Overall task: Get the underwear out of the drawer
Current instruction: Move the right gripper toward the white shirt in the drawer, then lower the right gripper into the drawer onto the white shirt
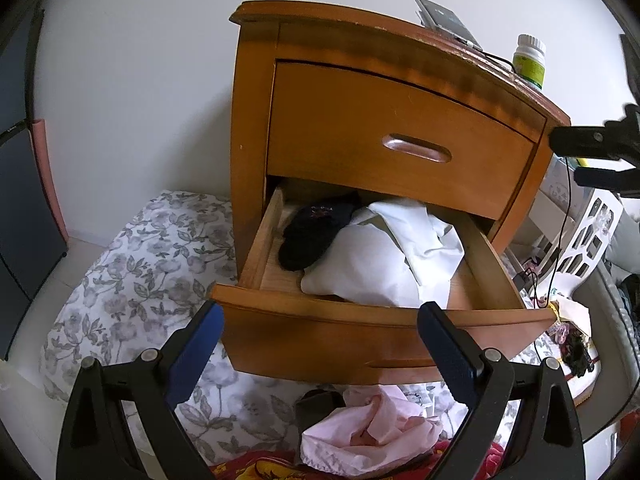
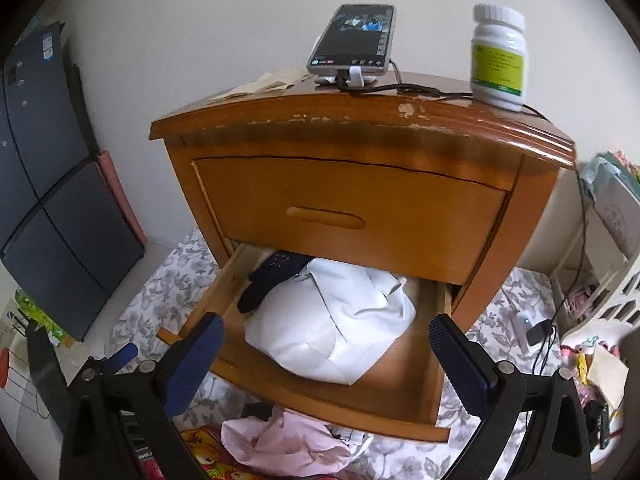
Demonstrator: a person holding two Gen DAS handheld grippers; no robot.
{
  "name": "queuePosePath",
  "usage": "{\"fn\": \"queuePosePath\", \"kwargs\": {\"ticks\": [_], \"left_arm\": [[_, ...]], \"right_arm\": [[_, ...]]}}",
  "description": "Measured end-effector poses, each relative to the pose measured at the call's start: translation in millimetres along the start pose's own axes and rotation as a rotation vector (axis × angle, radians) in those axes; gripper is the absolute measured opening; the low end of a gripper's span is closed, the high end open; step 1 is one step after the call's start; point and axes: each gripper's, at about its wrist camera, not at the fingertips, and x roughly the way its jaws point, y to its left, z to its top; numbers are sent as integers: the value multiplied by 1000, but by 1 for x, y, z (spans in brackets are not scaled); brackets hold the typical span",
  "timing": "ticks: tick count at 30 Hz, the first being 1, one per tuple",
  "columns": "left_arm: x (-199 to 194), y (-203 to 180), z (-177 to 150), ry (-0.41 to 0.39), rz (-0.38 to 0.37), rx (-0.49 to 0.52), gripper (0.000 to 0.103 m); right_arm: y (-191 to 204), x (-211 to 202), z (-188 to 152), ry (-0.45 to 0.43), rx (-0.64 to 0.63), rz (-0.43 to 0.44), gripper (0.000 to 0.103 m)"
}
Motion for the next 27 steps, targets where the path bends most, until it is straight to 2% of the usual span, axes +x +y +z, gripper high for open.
{"fn": "queuePosePath", "kwargs": {"ticks": [9, 16, 27], "left_arm": [[14, 7, -2, 11, -9, -22, 97], [22, 7, -4, 14, -25, -25, 97], [32, 19, -8, 28, -66, -56, 97]], "right_arm": [[-7, 54, 8, 147, 39, 6, 103], [-16, 118, -3, 343, 136, -12, 103], [-10, 171, -16, 465, 161, -62, 103]]}}
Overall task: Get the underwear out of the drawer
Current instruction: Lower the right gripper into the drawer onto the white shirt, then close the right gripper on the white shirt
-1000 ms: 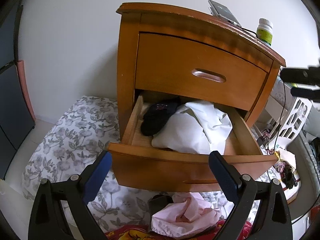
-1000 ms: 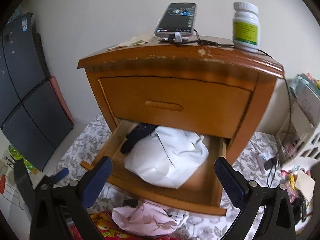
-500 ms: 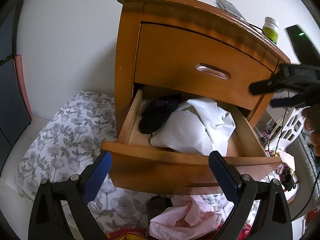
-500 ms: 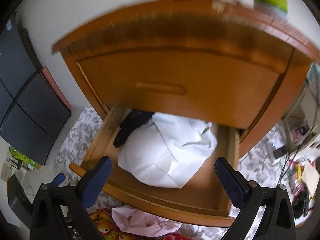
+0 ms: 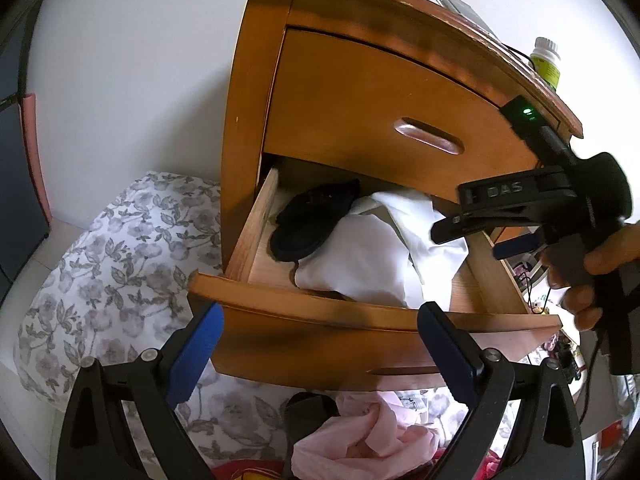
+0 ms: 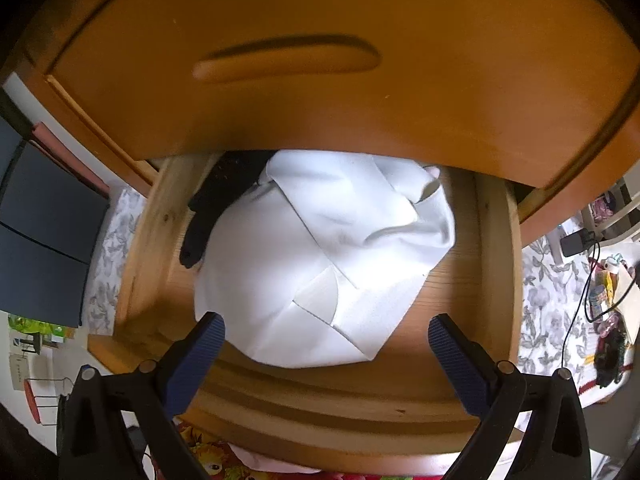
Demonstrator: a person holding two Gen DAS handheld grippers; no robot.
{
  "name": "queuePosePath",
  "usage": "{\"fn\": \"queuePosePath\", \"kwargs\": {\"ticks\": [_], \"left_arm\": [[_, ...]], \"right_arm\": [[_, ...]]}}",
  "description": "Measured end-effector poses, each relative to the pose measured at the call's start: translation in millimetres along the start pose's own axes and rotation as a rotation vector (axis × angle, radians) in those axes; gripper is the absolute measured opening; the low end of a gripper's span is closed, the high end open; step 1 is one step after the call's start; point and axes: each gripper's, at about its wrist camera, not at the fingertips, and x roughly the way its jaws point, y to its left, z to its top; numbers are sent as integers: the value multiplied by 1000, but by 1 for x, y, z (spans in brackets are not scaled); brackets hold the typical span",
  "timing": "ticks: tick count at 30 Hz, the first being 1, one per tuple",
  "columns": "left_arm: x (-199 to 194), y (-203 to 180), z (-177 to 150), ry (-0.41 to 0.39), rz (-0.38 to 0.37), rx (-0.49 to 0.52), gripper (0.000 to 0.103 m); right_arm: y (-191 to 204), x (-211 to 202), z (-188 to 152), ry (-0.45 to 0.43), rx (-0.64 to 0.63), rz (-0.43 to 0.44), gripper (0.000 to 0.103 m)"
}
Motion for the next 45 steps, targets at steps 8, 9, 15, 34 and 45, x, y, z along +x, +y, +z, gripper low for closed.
{"fn": "queuePosePath", "kwargs": {"ticks": [8, 9, 15, 34, 45], "left_arm": [[3, 11, 1, 5, -7, -28, 97], [3, 12, 1, 6, -7, -30, 97], [7, 17, 0, 19, -6, -37, 97], [19, 29, -3, 69, 8, -45, 97], [20, 30, -4, 74, 5, -51, 97]], "right_arm": [[30, 32, 1, 96, -40, 19, 103], [35, 36, 2, 110, -43, 18, 103], [58, 54, 5, 172, -88, 0, 103], [84, 104, 7, 294, -117, -48, 78], [73, 83, 17, 193, -116, -18, 40]]}}
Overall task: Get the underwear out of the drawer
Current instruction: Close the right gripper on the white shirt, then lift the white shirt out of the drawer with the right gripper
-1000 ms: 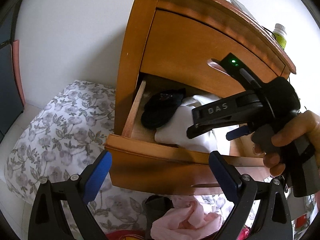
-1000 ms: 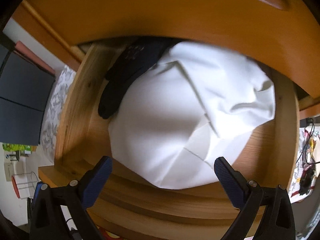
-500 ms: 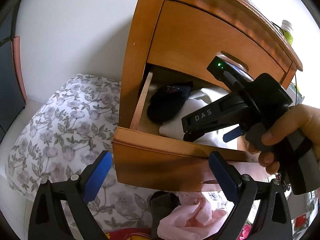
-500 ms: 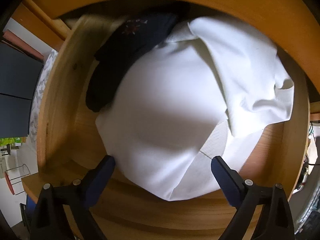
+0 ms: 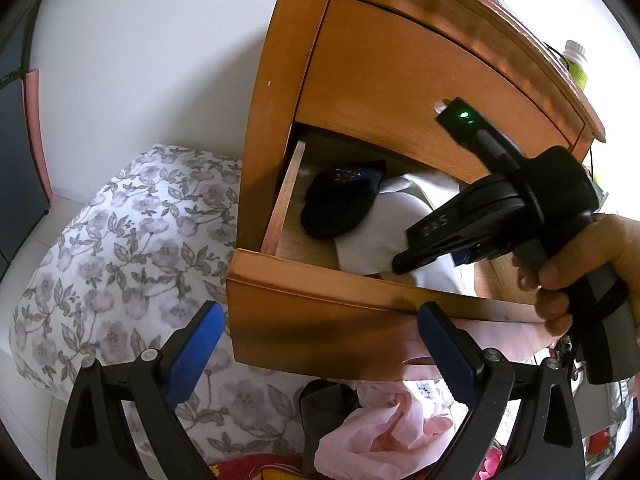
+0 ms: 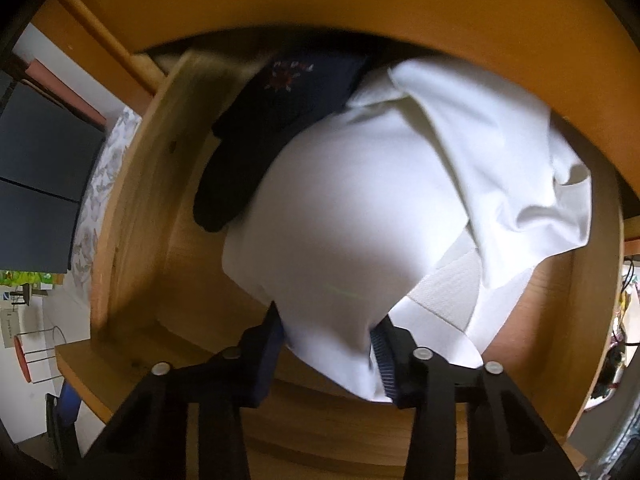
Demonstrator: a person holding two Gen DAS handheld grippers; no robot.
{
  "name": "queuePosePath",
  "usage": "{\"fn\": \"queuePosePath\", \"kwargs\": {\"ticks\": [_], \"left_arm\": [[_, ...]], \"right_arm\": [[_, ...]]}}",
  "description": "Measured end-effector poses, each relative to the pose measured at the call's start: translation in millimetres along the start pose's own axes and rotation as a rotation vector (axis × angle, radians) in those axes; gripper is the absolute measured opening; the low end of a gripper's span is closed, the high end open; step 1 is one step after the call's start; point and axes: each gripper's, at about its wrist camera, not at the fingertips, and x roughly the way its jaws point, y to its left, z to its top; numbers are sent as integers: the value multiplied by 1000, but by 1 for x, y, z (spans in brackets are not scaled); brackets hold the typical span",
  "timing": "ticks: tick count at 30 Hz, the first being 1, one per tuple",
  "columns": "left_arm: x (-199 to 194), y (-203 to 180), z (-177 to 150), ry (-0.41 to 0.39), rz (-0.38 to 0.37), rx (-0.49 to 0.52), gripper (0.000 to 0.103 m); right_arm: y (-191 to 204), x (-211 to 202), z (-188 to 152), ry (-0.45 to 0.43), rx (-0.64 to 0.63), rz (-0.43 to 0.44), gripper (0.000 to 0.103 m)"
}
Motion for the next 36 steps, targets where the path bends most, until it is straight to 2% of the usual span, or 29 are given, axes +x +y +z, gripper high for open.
{"fn": "queuePosePath", "kwargs": {"ticks": [8, 16, 23, 28, 36], "left_arm": [[0, 0, 0, 0, 0, -1, 97], [-2, -1, 0, -2, -3, 4, 97], [-6, -2, 0, -8, -5, 4, 97], [-9, -3, 1, -14, -6, 2, 97], [-16, -3, 2, -25, -11, -1, 97]], "right_arm": [[-27, -19, -5, -59, 26, -42, 29], [-36, -41, -20, -112, 15, -82, 23], [-25, -60, -38, -134, -39, -133, 20], [0, -70, -41, -165, -66, -174, 19], [11, -111, -52, -295, -90, -205, 17]]}}
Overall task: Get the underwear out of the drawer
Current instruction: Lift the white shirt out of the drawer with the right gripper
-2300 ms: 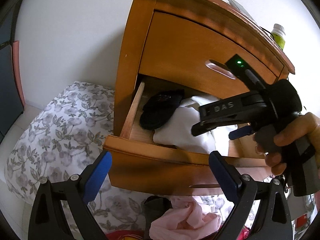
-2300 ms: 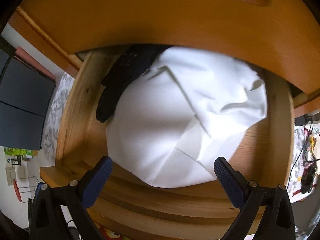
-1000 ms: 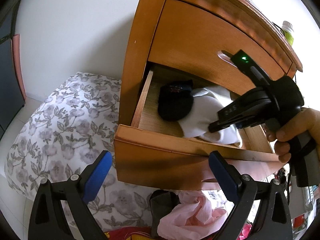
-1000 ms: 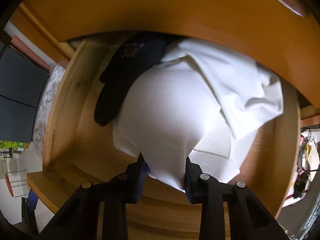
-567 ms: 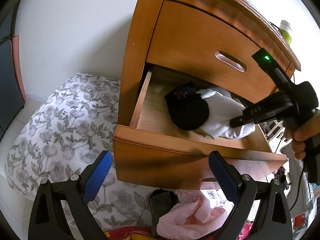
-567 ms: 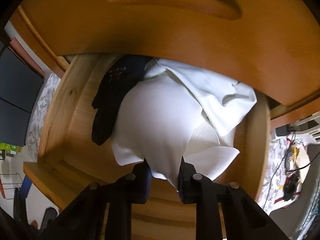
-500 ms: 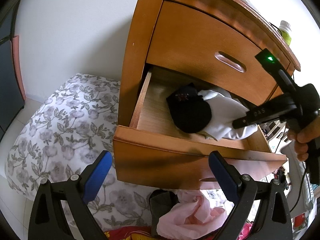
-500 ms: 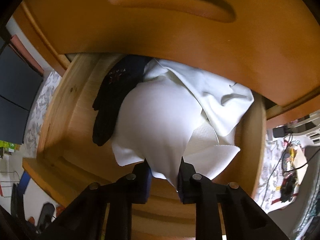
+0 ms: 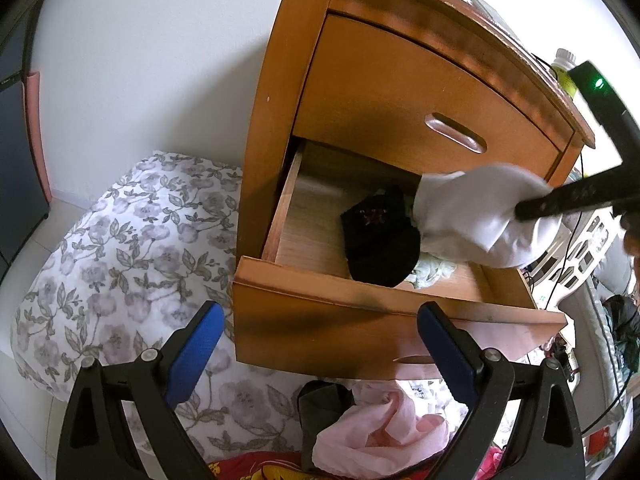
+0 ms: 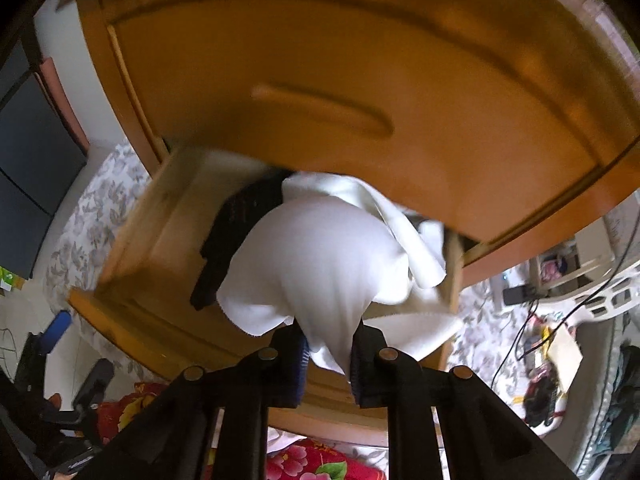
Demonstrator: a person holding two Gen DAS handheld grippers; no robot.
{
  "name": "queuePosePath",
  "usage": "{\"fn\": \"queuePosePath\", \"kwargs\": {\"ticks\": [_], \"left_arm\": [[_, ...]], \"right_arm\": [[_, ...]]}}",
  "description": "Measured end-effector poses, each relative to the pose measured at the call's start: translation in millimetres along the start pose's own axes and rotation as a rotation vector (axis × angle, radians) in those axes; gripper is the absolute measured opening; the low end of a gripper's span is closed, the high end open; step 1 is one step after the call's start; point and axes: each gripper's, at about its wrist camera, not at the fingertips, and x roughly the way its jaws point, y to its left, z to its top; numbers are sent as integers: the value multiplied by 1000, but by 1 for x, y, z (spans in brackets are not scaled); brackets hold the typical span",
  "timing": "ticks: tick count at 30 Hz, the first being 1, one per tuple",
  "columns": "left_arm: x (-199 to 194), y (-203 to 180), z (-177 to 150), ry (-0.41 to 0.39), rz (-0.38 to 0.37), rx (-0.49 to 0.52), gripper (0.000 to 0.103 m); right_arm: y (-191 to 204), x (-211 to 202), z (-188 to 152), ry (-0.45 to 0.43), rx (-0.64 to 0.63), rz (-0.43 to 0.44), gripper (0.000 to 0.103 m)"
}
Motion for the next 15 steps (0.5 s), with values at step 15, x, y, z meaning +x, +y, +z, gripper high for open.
{"fn": "queuePosePath", "kwargs": {"ticks": [15], "left_arm": [[-19, -3, 2, -29, -7, -5, 97]], "right_arm": [[-39, -95, -4, -169, 34, 5, 17]]}}
